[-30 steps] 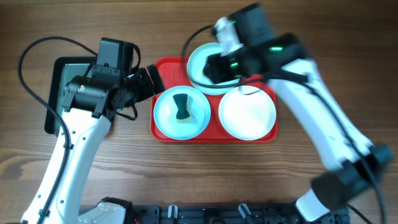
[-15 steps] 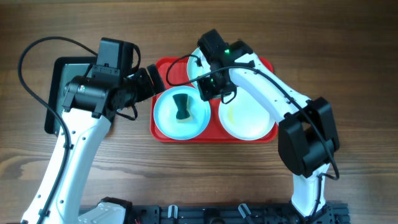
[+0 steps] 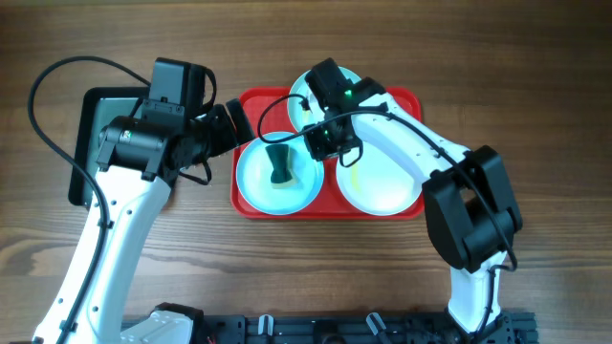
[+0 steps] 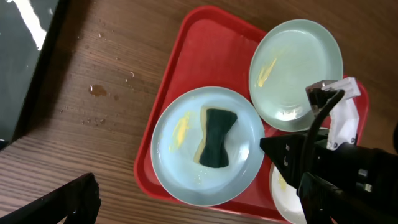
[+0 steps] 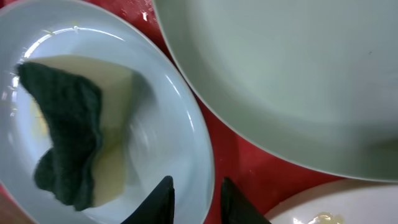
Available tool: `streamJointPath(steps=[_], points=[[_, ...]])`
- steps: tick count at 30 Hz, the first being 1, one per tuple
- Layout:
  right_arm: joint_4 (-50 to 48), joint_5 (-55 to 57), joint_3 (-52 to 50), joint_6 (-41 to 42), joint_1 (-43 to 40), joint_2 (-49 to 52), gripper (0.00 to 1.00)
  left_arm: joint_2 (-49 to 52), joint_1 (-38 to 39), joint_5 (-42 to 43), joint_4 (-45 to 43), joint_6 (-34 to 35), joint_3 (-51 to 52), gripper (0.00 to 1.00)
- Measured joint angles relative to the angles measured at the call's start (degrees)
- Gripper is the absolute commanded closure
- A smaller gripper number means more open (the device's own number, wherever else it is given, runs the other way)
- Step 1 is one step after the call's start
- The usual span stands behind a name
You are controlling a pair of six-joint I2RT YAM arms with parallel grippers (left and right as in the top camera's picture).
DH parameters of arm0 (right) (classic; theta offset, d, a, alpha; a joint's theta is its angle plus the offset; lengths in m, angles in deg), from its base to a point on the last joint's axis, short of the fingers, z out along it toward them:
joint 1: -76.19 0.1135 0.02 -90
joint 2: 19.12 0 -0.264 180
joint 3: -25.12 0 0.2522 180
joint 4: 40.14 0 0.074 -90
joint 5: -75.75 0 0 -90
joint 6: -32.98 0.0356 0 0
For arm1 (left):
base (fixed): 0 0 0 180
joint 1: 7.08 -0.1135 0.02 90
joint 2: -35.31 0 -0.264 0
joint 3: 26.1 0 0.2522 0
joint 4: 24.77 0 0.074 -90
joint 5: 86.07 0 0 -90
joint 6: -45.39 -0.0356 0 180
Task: Clean dirty plates on tray and stack at the side
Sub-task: 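Scrub the blue plate with the sponge while the right gripper holds it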
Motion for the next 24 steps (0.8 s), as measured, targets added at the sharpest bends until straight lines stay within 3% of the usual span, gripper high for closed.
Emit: streamJointPath(steps=[10, 17, 18, 21, 24], points=[[-6.73, -0.66, -5.03, 0.0, 0.0, 0.0, 0.77, 0.0, 0.0, 0.0, 1.9, 0.0, 0.0, 0.0], [-8.79, -0.92, -7.04, 0.17, 0.0, 0.0, 0.94, 0.0, 0.0, 0.55, 2.23, -0.02, 0.76, 0.0], [-8.98, -0.9, -7.04, 0.24, 0.0, 0.0, 0.94, 0.0, 0.0, 0.76, 2.12, -0.02, 1.29, 0.03], [-9.99, -1.31, -7.08, 0.22, 0.0, 0.0, 0.94, 0.0, 0.0, 3.08, -0.02, -0.13, 5.88, 0.28], [-10.54, -1.86, -7.08, 0.44, 0.0, 0.0, 0.94, 0.15, 0.0, 5.49, -2.71, -0.04, 10.69, 0.43]])
